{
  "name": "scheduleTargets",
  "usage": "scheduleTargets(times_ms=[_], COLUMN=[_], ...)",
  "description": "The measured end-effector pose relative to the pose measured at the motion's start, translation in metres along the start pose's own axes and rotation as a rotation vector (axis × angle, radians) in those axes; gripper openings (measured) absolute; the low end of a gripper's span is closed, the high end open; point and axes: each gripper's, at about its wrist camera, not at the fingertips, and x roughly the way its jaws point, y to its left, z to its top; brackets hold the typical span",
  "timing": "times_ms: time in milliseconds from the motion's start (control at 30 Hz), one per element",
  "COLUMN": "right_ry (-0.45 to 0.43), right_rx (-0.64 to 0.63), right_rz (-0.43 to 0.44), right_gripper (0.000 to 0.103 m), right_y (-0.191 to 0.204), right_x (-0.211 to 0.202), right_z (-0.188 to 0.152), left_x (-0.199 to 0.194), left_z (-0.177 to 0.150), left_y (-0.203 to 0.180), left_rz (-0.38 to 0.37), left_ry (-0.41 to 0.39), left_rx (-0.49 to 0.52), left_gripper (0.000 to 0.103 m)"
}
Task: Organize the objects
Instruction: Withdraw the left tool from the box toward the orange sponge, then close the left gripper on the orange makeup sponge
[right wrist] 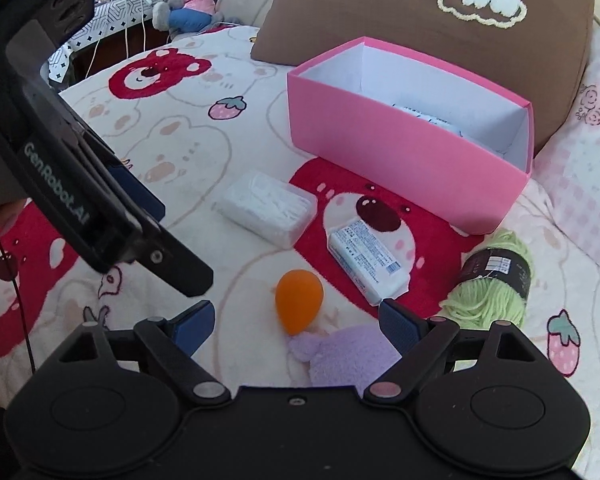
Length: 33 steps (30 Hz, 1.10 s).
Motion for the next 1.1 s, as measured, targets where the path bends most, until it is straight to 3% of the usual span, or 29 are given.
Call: scheduleTargets(times_ms=[433, 533, 633, 767, 900, 967, 1100], right_ry=[0.012, 0.007, -0.017, -0.026, -0.021, -0.011, -0.002], right_rx=[0.007, 0.039, 0.091, 0.189, 0.161, 0.140, 0.122], right_rz=[0.066, 0.065, 0.058, 0.048, 0.020, 0.020, 0.014], right_gripper=[0.086, 0.086, 0.086, 0.085, 0.080, 0.075, 0.065], right_y=[0.006, 0.005, 0.002, -0.003, 0.000, 0.002, 0.003], right_x=[0.042, 0.050, 0.059, 0.068, 0.073, 0.074, 0.077], right_z=[-0.001, -0.004, -0.009, -0.014, -0.017, -0.017, -0.017], left_x=[0.025, 0.036, 0.046, 0.053, 0.061, 0.064, 0.065], left_z=[-0.002, -0.003, -0.007, -0.012, -0.012, -0.012, -0.013], left_y=[-0.004, 0.001, 0.002, -0.004, 0.003, 0.007, 0.013], left_rz=[-0.093, -0.114, -0.137, -0.148, -0.152, -0.159, -0.220], left_ry=[-0.128, -0.133, -0.162, -0.183, -0.181, -0.181, -0.203], left_rx=[0.003, -0.026, -0.013, 0.034, -0.001, -0.011, -0.035], left_gripper=[0.089, 0.083, 0.066, 0.063, 0.058, 0.050, 0.045])
